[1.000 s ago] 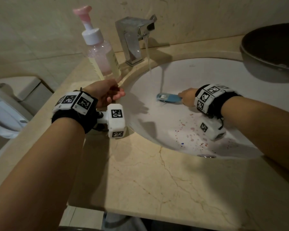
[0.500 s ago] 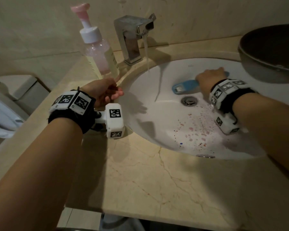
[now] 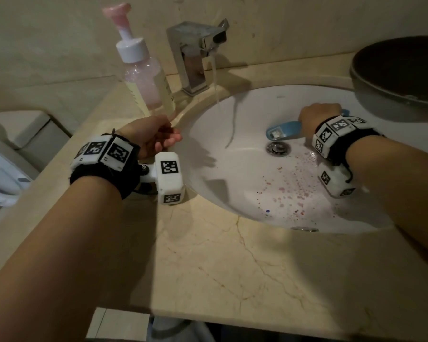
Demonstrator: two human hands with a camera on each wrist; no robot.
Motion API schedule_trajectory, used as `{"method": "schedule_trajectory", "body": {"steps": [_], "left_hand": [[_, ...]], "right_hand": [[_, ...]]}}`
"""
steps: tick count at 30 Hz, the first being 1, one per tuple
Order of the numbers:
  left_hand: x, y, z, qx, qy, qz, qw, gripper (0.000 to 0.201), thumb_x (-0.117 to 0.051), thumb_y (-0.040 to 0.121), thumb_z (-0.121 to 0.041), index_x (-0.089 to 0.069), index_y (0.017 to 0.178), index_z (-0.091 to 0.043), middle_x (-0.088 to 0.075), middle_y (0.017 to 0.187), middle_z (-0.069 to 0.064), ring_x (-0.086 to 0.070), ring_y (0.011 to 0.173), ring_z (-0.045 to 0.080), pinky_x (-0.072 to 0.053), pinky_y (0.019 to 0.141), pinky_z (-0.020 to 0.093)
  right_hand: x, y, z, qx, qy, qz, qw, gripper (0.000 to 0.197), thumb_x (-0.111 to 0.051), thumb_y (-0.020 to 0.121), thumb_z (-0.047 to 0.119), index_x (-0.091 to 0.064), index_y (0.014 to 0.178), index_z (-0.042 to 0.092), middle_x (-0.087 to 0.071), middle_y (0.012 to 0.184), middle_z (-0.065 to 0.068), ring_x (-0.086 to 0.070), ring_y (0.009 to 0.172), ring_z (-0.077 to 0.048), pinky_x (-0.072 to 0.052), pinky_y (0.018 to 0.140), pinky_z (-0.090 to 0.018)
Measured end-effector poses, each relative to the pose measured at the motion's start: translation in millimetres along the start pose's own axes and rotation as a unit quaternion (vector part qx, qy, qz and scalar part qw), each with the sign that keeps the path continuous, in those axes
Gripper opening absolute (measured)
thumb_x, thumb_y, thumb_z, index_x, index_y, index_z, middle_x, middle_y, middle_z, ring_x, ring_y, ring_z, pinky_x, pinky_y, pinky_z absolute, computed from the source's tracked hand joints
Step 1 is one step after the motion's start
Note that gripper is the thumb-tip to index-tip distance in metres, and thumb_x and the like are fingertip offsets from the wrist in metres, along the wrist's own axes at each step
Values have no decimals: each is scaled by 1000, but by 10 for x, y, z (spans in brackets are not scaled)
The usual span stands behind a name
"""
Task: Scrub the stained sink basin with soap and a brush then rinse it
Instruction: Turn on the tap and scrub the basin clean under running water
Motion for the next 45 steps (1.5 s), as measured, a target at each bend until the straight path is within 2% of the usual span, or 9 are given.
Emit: {"method": "schedule_trajectory", "body": {"steps": [4,7,14,21,26,34,38,42,45], "left_hand": [[-10,-26,-2,-5,-1,2,1000,34,-39,98,-30,-50,71,-12,-60,39,-6,-46,25,0,-26,24,8],[-18,-23,-9,-8,-4,6,1000,34,-38,98,-28,-50,72,-12,-60,39,-5,-46,25,0,-26,24,8],[-21,-19,-8,-4,-8,6,1000,33,-37,98,-26,-49,71,-12,-59,38,-5,-46,24,0,-25,24,6],[-46,-43,-21,-10,-11,21,1000,35,-35,100,-28,-47,72,-12,-58,37,-4,-45,23,0,-24,23,8],[-33,-28,-19,-12,-8,18,1000,37,-37,99,-33,-47,71,-12,-58,37,-4,-45,23,-1,-24,23,8],[-45,-39,-20,-2,0,16,1000,34,-33,99,-26,-47,72,-12,-58,37,-5,-45,23,-1,-25,23,8],[-43,-52,-21,-1,-1,12,1000,33,-34,99,-26,-47,72,-12,-58,36,-4,-45,23,-1,-25,23,8],[-43,-44,-22,-4,1,12,1000,35,-33,100,-27,-45,72,-12,-57,36,-5,-43,23,0,-25,23,8],[-42,-13,-26,-6,9,5,1000,35,-36,100,-31,-45,72,-12,-57,36,-6,-43,23,-1,-24,23,8]], "right_hand": [[-87,-8,-36,34,89,-3,995,10,-64,76,15,-64,82,8,-58,64,-5,-58,61,-25,-44,60,-26],[-181,12,20,68,149,87,983,19,-54,88,11,-66,95,-1,-62,84,-16,-53,75,-24,-39,61,-24],[90,-480,466,190,352,226,888,10,-48,94,0,-54,95,6,-48,67,-8,-43,54,-16,-40,44,-16],[89,-824,631,250,295,272,881,32,-49,91,-5,-57,109,20,-53,79,-8,-46,56,-13,-42,52,-21],[-145,-922,525,257,206,306,893,37,-57,93,13,-52,125,30,-52,41,10,-41,34,-3,-35,46,-21],[-416,-803,461,275,180,264,907,41,-54,94,32,-51,134,32,-68,105,-6,-58,88,-30,-45,86,-33],[-377,-789,444,286,177,266,903,35,-51,96,26,-55,130,29,-62,88,5,-47,71,-6,-36,72,-16],[-360,-695,374,271,169,232,919,35,-56,93,18,-60,127,27,-62,125,3,-54,109,-14,-35,101,-24],[-288,-596,340,254,194,186,929,36,-54,94,14,-59,128,21,-65,118,1,-57,106,-16,-36,89,-19]]}}
Point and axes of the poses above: each hand's wrist, its own y-axis towards the middle knuckle, its own x-axis out of the back of the hand, z = x × y, the point moved 9 cm from there along y, towards the middle knuckle
